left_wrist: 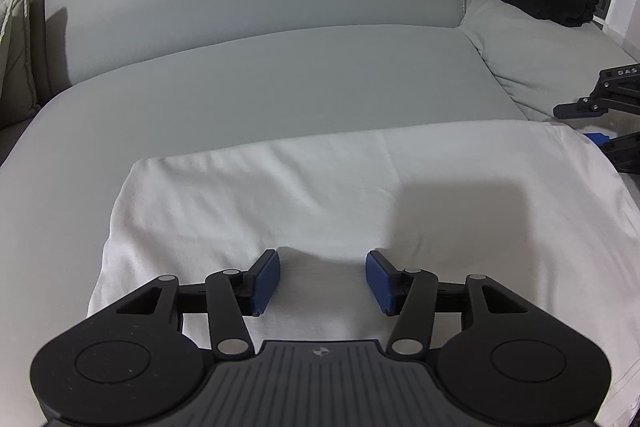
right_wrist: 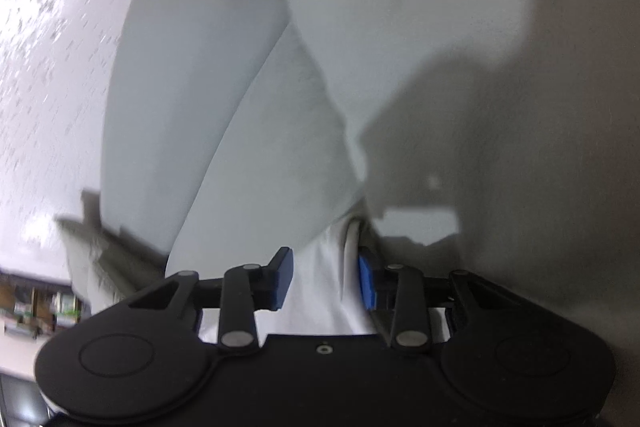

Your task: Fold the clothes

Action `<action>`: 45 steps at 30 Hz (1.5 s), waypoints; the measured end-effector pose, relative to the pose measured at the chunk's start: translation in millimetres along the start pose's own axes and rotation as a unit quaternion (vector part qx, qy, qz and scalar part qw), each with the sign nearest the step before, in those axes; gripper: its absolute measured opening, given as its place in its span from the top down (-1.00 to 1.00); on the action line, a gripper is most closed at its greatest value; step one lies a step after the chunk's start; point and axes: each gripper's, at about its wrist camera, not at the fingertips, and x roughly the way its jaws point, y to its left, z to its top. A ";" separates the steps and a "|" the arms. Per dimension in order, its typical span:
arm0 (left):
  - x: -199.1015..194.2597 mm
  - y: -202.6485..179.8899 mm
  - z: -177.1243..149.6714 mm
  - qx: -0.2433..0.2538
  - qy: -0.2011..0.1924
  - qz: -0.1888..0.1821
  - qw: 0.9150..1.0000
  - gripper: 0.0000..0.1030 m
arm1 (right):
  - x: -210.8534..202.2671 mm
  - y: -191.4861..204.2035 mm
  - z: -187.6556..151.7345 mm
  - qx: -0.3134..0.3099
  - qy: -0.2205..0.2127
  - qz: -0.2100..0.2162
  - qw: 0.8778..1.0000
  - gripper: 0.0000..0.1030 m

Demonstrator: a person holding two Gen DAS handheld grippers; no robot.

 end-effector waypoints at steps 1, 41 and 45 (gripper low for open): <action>0.2 0.1 -0.1 -0.001 0.000 0.000 1.000 -0.01 | 3.7 -1.6 3.6 0.009 -0.005 0.002 1.000 0.44; -0.1 1.6 -1.5 -0.004 0.003 0.008 1.000 -0.08 | -26.8 -13.2 13.0 0.013 -0.035 -0.055 0.998 0.74; -0.4 1.4 -2.4 -0.002 0.002 0.009 1.000 -0.09 | -26.5 -12.2 1.3 0.014 -0.038 -0.065 0.997 0.77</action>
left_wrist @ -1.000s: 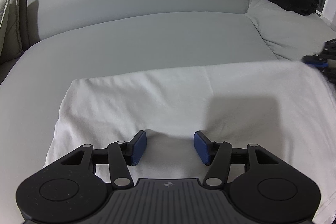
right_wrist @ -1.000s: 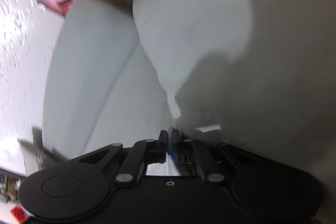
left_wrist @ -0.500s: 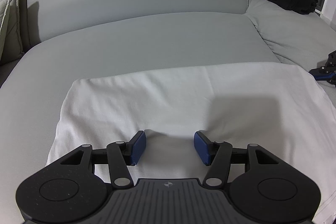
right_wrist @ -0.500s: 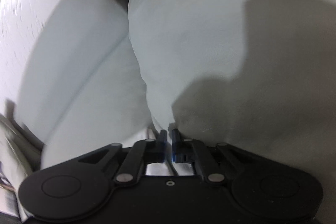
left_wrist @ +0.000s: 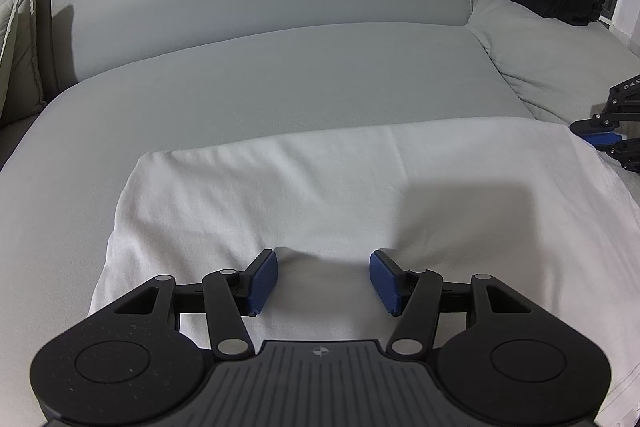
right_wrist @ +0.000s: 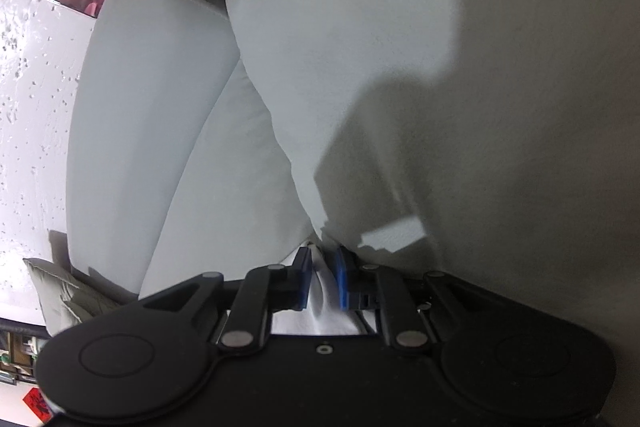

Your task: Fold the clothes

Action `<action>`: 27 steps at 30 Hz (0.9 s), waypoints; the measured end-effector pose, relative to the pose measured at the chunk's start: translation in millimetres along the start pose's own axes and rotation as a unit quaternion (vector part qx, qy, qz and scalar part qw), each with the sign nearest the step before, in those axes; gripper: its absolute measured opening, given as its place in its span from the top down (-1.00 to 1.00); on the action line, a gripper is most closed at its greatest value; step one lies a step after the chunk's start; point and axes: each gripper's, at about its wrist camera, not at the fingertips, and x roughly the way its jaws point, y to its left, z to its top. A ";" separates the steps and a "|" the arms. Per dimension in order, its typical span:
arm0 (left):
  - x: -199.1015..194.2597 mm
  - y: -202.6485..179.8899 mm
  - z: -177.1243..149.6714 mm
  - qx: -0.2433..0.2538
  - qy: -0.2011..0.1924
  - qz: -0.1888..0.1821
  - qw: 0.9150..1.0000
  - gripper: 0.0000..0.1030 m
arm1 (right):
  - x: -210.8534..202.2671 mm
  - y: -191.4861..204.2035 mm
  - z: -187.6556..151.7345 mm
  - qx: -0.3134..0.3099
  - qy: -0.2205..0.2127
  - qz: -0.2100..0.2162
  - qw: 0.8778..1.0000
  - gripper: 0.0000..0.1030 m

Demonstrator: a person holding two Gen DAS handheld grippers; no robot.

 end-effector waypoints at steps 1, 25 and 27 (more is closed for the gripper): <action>-0.1 -0.1 -0.1 0.000 0.000 0.000 1.000 -0.09 | -1.0 -0.1 -5.9 -0.009 -0.002 -0.007 1.000 0.78; 0.1 0.0 -0.9 0.000 0.004 0.007 1.000 -0.14 | -42.2 19.2 -24.8 -0.056 -0.100 -0.025 0.993 0.69; 0.0 0.3 -0.7 0.000 0.004 0.007 1.000 -0.14 | -35.2 18.8 -15.8 -0.037 -0.085 -0.006 0.996 0.61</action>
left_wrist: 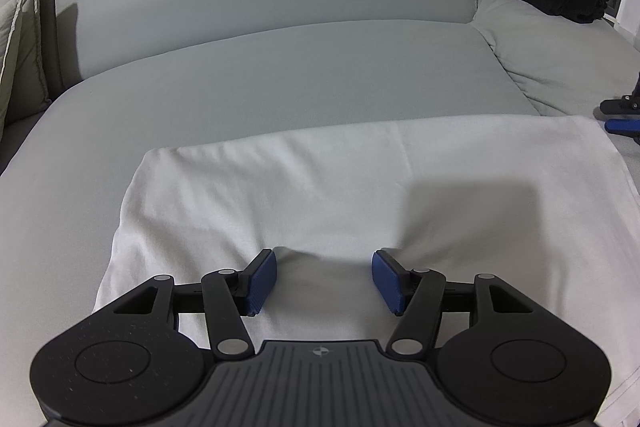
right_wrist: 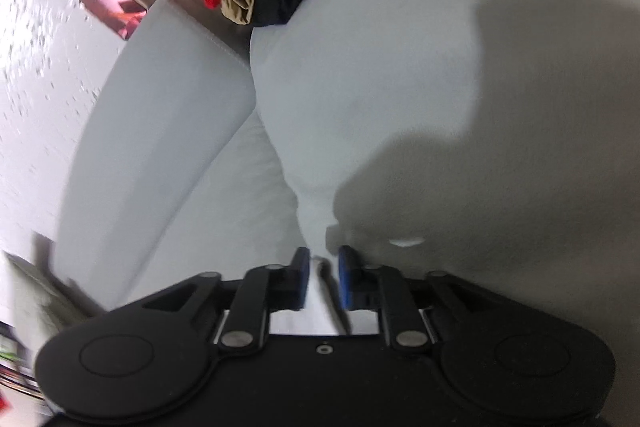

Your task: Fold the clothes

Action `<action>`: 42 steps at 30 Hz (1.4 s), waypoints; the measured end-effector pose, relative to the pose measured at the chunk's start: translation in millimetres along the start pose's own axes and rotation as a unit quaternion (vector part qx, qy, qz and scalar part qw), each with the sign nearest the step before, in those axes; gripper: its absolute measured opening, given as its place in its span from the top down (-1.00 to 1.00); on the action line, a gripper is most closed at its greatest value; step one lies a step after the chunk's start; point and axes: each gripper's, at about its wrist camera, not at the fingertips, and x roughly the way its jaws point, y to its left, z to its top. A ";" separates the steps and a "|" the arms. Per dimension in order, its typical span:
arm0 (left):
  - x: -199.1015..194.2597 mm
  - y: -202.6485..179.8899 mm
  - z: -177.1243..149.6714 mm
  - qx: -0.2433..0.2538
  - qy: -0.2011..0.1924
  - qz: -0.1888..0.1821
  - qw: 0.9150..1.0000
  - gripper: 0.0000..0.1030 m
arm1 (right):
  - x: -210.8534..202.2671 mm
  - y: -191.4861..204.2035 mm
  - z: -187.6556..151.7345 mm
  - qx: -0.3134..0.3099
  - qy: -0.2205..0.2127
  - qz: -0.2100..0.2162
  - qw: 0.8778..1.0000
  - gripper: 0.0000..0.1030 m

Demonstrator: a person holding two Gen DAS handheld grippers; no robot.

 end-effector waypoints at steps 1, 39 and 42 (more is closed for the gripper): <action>0.4 0.2 0.0 0.000 0.000 0.000 1.000 -0.14 | 2.4 0.3 1.0 0.003 0.006 0.003 1.000 0.56; -18.0 4.1 -6.7 -0.008 -0.022 0.015 1.000 0.00 | -55.7 35.3 -80.9 -0.195 -0.075 -0.130 0.969 0.81; -35.7 8.8 -13.9 -0.014 -0.056 0.011 0.998 0.00 | -56.5 43.0 -104.1 -0.215 -0.036 -0.030 0.976 0.67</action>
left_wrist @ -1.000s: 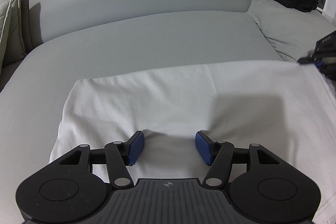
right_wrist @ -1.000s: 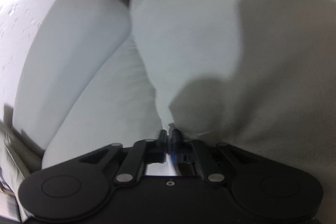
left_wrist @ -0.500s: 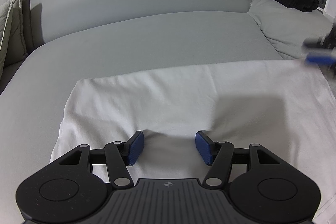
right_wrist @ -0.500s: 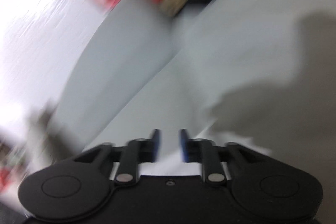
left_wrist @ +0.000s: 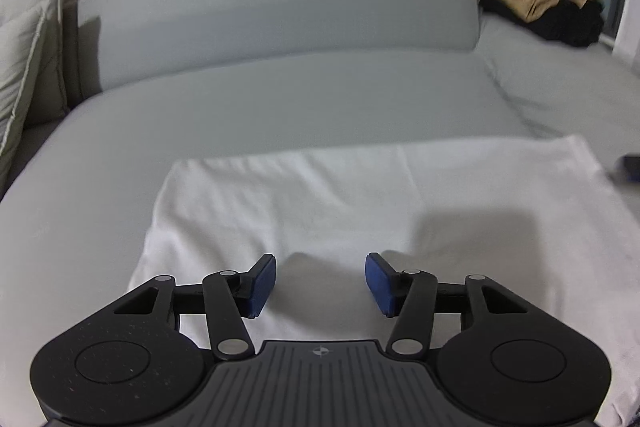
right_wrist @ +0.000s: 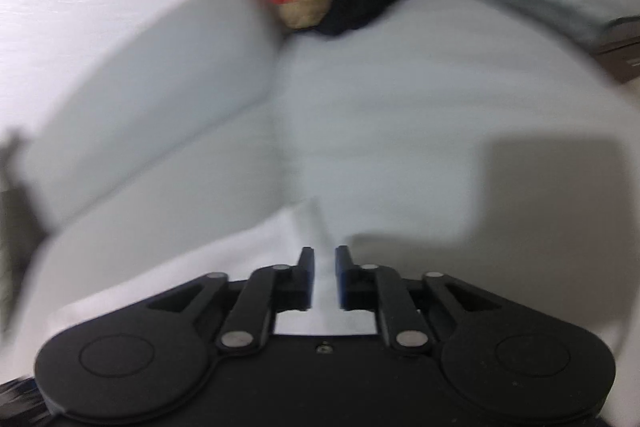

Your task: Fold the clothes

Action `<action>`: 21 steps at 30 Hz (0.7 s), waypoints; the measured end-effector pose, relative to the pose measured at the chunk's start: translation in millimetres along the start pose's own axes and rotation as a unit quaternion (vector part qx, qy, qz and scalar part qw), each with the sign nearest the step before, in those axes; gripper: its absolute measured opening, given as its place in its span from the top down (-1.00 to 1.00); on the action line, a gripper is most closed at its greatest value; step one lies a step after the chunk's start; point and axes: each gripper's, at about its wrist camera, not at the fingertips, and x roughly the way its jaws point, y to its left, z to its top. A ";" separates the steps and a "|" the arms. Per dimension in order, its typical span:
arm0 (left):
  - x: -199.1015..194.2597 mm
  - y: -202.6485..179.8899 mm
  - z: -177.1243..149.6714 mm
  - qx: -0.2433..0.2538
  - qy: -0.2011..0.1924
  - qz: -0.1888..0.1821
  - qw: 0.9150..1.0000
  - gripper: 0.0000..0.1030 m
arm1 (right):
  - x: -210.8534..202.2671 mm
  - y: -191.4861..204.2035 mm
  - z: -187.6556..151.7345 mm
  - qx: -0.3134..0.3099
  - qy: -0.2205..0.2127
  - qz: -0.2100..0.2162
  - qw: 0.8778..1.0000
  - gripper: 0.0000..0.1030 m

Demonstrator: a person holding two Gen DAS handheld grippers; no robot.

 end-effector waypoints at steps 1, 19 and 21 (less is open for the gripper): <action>-3.4 1.1 -1.8 0.002 -0.007 0.008 1.000 0.00 | 4.8 10.2 -6.6 -0.012 0.015 0.033 0.999 0.63; -92.9 68.0 -60.7 -0.098 -0.060 0.046 0.992 0.24 | -79.5 -12.8 -62.5 -0.014 -0.041 -0.068 0.997 0.48; -82.3 42.9 -54.6 -0.054 -0.064 0.033 0.996 0.23 | -81.6 -1.1 -66.0 -0.052 -0.048 -0.018 0.997 0.48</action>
